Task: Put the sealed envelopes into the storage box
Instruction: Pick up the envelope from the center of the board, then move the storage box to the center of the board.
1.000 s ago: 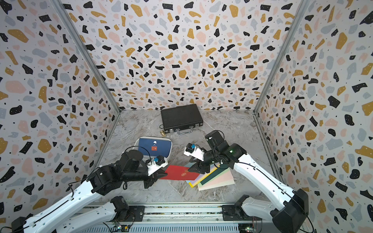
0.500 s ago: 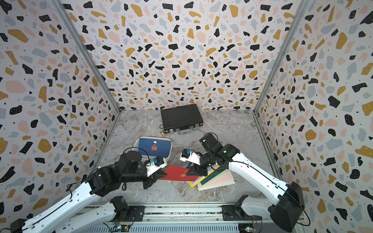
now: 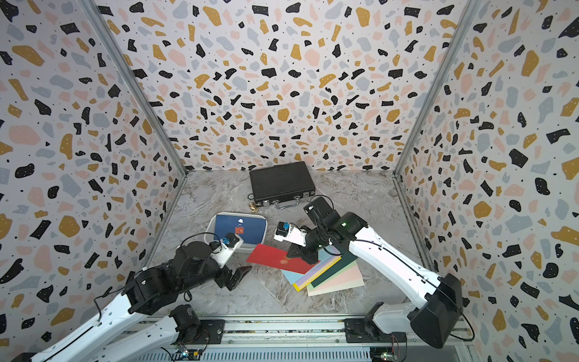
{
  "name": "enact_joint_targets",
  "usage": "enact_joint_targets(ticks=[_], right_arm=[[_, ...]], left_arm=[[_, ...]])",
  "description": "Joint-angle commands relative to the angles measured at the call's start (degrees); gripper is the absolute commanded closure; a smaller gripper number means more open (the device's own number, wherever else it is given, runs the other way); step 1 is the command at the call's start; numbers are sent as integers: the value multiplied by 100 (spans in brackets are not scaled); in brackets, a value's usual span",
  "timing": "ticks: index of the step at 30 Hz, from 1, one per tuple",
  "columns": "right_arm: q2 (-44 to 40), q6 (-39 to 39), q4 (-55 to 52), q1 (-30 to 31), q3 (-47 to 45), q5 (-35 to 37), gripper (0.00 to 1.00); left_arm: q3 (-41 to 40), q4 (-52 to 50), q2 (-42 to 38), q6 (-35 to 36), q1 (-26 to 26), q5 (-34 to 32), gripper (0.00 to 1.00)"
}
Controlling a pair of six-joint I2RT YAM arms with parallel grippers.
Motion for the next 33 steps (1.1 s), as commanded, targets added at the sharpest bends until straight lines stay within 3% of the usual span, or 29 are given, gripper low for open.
enact_joint_targets(ticks=[1,4,8,13,17,19,25,33], right_arm=[[511,-227,-588,15,955,475,100],[1228,-243,-876,15,1952,691,100],[2364,-296,-1429,24,3642,848,100],[4029,-275,-2131,132,6190,1090,100],[5062,-85,-2196,241,7630,868,100],[5352,93,-1932,287,7865,747,100],[5542,487,-980,426,7444,415,100],[5927,195,-1156,559,7409,242,100]], left_arm=[[280,-721,-345,-1643,27,-2358,1],[567,-1072,-533,-1715,27,-2589,1],[774,-1389,-579,-1532,31,-2404,1],[657,-1155,-778,-1379,31,-2165,1],[592,-1068,-803,-1321,34,-2086,1],[576,-1049,-762,-1296,30,-2053,1],[568,-996,-602,-1258,35,-1880,1],[584,-972,-406,-1227,36,-1794,1]])
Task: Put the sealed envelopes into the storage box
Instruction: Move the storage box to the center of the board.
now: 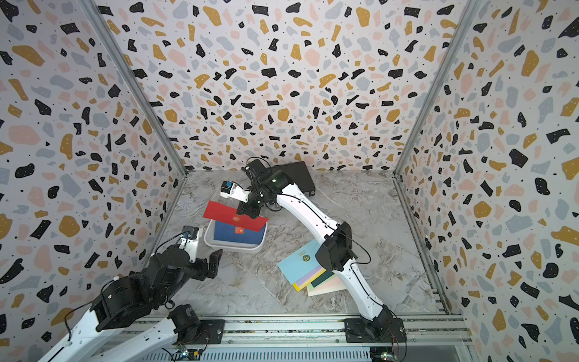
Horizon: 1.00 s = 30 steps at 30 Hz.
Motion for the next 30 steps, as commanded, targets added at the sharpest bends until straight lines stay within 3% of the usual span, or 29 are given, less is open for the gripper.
enact_joint_targets(ticks=[1,13,21,30], right_arm=[[38,-280,-123,60,-19,-141,100],[-122,-1498,-887,-12,-700,628,100],[-609,-1494,-867,-483,-1459,499,100],[-370,-1500,-805,-538,-1118,620,100]], left_arm=[[-51,194,52,74,24,86,1],[7,228,394,51,36,400,1],[-142,576,612,-100,31,693,1],[-288,834,839,-370,34,768,1]])
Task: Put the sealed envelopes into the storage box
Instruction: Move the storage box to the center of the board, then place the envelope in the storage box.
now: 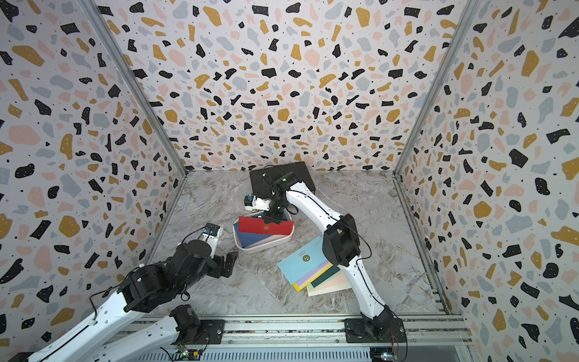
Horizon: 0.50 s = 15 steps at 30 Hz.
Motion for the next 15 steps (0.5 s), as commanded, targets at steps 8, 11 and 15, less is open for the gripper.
enact_joint_targets(ticks=[8,11,15], right_arm=[[75,-629,-364,190,490,-57,100],[75,-916,-447,274,485,142,100],[136,-1077,-537,338,557,522,100]], left_arm=[[-287,431,11,-373,34,163,1],[-369,495,11,-487,43,163,1],[-477,574,-6,-687,72,334,1]])
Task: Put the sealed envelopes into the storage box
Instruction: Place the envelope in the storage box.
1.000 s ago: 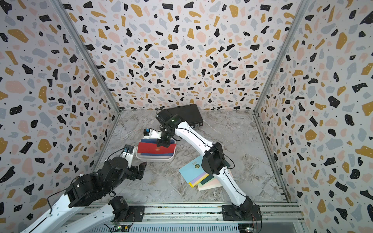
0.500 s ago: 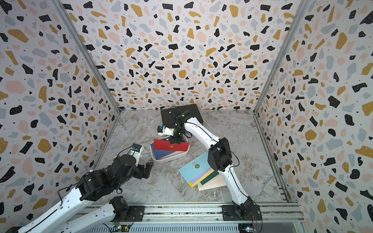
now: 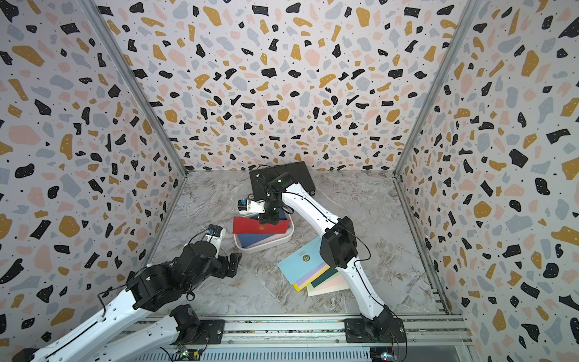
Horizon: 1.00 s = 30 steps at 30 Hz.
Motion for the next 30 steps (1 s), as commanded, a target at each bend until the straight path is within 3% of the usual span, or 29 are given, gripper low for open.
enact_joint_targets(ticks=[1,10,30], right_arm=[[76,-358,-385,77,191,368,100],[84,-622,-456,174,160,744,100],[-697,-860,-554,134,-146,833,100]], left_arm=[[-139,293,-39,-257,54,213,1],[-249,207,-96,-345,101,283,1],[-203,29,-442,-386,122,215,1]])
